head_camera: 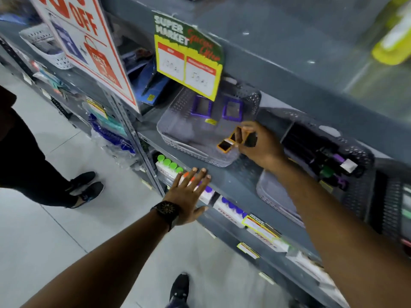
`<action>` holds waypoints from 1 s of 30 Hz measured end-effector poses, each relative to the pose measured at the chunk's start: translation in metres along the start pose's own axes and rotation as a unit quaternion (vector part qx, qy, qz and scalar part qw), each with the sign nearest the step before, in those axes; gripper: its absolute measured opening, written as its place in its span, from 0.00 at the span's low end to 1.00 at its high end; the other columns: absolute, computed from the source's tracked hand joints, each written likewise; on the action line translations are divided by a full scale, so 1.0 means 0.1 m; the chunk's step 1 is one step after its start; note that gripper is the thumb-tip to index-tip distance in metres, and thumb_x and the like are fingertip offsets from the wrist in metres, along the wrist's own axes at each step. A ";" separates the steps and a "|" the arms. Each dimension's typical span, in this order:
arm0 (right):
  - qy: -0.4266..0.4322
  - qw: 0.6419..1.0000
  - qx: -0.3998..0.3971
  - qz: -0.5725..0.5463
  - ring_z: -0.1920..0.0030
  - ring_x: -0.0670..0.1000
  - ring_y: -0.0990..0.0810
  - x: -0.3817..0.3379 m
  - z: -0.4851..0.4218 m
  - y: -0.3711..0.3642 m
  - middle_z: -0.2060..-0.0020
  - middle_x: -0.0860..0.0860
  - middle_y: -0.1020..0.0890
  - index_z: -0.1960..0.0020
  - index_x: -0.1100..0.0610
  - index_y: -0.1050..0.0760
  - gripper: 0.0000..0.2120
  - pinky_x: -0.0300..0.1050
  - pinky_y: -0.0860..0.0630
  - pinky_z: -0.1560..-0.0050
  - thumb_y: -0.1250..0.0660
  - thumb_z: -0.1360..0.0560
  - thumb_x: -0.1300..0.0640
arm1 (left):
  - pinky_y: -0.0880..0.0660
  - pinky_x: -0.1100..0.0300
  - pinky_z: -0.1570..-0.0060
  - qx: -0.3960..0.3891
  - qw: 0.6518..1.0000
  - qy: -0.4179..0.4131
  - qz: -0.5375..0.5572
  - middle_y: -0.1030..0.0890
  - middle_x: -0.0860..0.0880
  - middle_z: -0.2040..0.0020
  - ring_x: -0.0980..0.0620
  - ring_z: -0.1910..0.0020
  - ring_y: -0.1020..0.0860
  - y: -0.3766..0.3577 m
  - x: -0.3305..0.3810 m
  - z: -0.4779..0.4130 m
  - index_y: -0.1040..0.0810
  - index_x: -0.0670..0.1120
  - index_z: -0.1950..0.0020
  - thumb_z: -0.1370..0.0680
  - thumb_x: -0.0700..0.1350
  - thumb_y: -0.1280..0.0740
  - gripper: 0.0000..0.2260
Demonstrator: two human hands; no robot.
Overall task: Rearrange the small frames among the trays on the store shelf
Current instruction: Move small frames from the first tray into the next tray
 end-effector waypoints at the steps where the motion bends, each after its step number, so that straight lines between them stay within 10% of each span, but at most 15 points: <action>1: 0.002 1.000 0.015 0.001 0.51 0.42 0.21 0.07 0.13 0.15 0.50 0.52 0.16 0.40 0.56 0.25 0.25 0.27 0.31 0.51 0.22 0.35 0.59 | 0.58 0.42 0.23 0.001 1.000 0.001 0.001 0.56 0.50 0.18 0.46 0.20 0.57 0.02 0.01 0.00 0.59 0.52 0.19 0.24 0.66 0.42 0.41; 18: -0.126 0.982 -0.128 0.053 0.40 0.59 0.20 0.78 1.21 0.52 0.44 0.61 0.18 0.37 0.65 0.25 0.22 0.54 0.25 0.40 0.25 0.30 0.66 | 0.57 0.46 0.23 0.016 0.999 -0.039 0.019 0.50 0.44 0.19 0.44 0.20 0.53 0.14 0.38 -0.23 0.51 0.42 0.20 0.21 0.66 0.47 0.39; 22: -0.145 0.973 -0.161 0.084 0.38 0.54 0.21 0.87 1.19 0.49 0.40 0.56 0.18 0.36 0.61 0.24 0.27 0.33 0.32 0.47 0.22 0.33 0.63 | 0.57 0.45 0.22 0.029 0.999 -0.044 0.015 0.49 0.42 0.19 0.43 0.20 0.53 0.11 0.36 -0.21 0.50 0.41 0.20 0.21 0.65 0.47 0.38; 30: -0.104 0.994 0.015 0.038 0.48 0.39 0.21 0.49 0.57 0.53 0.48 0.41 0.18 0.40 0.43 0.24 0.19 0.30 0.27 0.48 0.28 0.30 0.44 | 0.54 0.45 0.22 0.033 0.998 -0.045 0.027 0.47 0.43 0.19 0.43 0.21 0.51 0.07 0.33 -0.23 0.49 0.42 0.20 0.21 0.63 0.45 0.37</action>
Point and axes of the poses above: each hand's wrist, its own z-axis away from the middle knuckle, its own y-axis out of the back of the hand, x = y × z, the point moved 4 cm from there along -z, towards the middle knuckle
